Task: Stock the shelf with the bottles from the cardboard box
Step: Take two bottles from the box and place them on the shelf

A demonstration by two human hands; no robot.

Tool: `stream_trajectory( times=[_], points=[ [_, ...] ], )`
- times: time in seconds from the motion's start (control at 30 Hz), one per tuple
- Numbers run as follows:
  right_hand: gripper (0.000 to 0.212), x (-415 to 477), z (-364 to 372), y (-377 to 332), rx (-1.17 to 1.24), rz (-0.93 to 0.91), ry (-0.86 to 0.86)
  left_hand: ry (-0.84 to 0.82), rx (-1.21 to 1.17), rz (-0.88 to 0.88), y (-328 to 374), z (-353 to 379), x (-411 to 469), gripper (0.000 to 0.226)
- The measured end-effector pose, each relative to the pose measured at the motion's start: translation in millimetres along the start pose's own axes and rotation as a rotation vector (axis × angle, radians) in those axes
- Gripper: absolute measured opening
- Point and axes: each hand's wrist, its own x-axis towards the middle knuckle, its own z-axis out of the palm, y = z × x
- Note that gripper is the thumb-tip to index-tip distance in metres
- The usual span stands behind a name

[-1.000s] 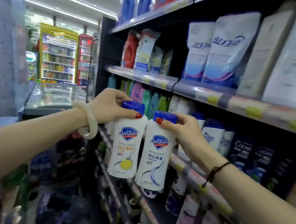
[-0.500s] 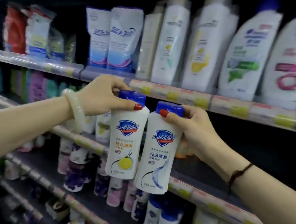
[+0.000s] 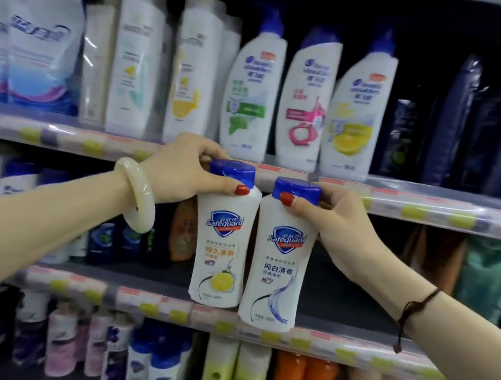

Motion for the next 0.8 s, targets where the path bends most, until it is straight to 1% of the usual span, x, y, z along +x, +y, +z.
stream_trajectory(
  times=[0.2,0.3,0.4,0.53,0.7,0.8],
  points=[
    [0.028,-11,-29,10,-0.106,-0.049,0.075,-0.022,-0.025,0.023,5,37,5,0.039],
    [0.030,-16,-30,20,-0.113,-0.068,0.115,-0.036,-0.049,0.043,0,49,2,0.032],
    [0.026,-15,-31,26,-0.078,-0.101,0.149,-0.003,-0.010,0.069,-5,55,2,0.037],
    [0.034,-15,-28,32,-0.105,-0.114,0.163,0.029,-0.015,0.107,-7,57,0,0.043],
    [0.038,-17,-29,38,-0.082,-0.089,0.153,0.045,-0.188,0.097,-15,62,-4,0.042],
    [0.039,-21,-29,47,-0.118,-0.058,0.144,0.053,-0.283,0.086,-25,67,-6,0.040]
  ],
)
